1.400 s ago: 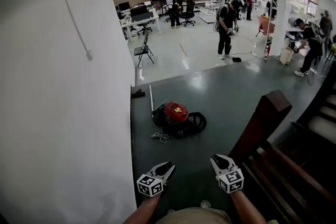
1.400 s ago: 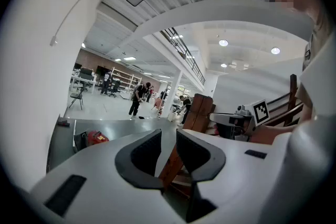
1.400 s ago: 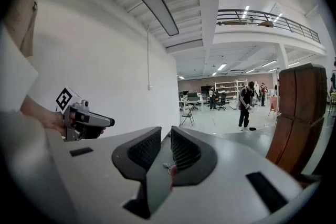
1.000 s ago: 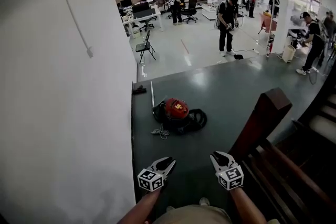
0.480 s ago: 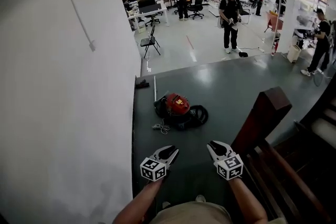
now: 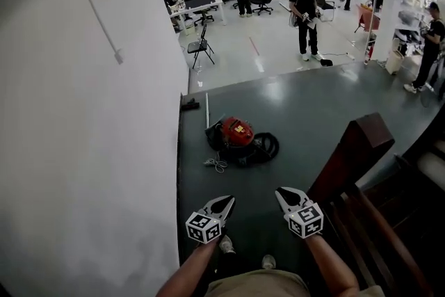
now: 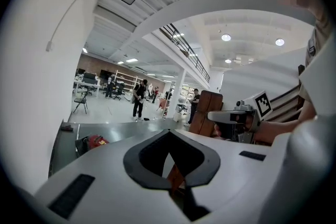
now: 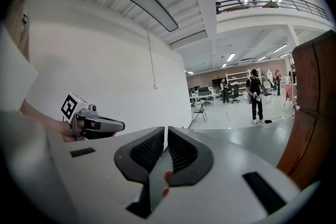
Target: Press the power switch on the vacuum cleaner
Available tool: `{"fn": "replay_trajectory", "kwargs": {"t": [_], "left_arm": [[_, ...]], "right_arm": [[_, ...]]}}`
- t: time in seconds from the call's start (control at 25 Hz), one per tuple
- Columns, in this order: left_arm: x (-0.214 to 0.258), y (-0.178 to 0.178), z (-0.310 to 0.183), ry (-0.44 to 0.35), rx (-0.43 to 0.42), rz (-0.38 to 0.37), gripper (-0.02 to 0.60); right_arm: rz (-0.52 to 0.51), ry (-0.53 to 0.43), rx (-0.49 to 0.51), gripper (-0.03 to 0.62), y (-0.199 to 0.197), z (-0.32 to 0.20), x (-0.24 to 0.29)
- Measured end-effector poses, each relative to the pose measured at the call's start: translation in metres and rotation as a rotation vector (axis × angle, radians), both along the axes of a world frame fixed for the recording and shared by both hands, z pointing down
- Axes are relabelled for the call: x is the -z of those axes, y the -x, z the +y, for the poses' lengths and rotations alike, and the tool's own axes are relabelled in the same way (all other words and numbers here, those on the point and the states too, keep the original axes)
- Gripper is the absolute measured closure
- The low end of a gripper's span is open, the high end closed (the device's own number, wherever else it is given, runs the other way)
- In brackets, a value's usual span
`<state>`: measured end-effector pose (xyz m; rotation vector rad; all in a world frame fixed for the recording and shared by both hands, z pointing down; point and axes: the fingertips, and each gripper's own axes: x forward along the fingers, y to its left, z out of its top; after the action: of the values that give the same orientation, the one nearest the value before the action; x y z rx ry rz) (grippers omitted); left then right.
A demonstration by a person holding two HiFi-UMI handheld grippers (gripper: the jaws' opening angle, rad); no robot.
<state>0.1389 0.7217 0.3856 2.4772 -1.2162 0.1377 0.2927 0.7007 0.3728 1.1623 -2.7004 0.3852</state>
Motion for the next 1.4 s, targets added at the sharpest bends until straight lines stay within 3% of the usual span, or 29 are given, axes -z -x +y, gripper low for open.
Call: {"fn": "replay_trajectory", "kwargs": {"t": [0.28,0.56,0.8,1.4], "left_arm": [[-0.012,0.018,-0.07,0.019,-0.058,0.007,0.575],[0.002,0.048,-0.155,-0.014,-0.142,0.002,0.575],[0.005,0.088,-0.21,-0.011,-0.176,0.009,0.575],[-0.012,0.174,-0.301,-0.003,-0.196,0.062,0.575]], "right_arm": [[-0.02,0.049,-0.039,0.582,0.026,-0.059,-0.009],[-0.039,0.064,-0.11,0.585,0.057,-0.131,0.004],[-0.032,0.07,-0.163,0.586,0.09,-0.176,0.011],[-0.064,0.112,-0.267,0.586,0.153,-0.256,-0.015]]}}
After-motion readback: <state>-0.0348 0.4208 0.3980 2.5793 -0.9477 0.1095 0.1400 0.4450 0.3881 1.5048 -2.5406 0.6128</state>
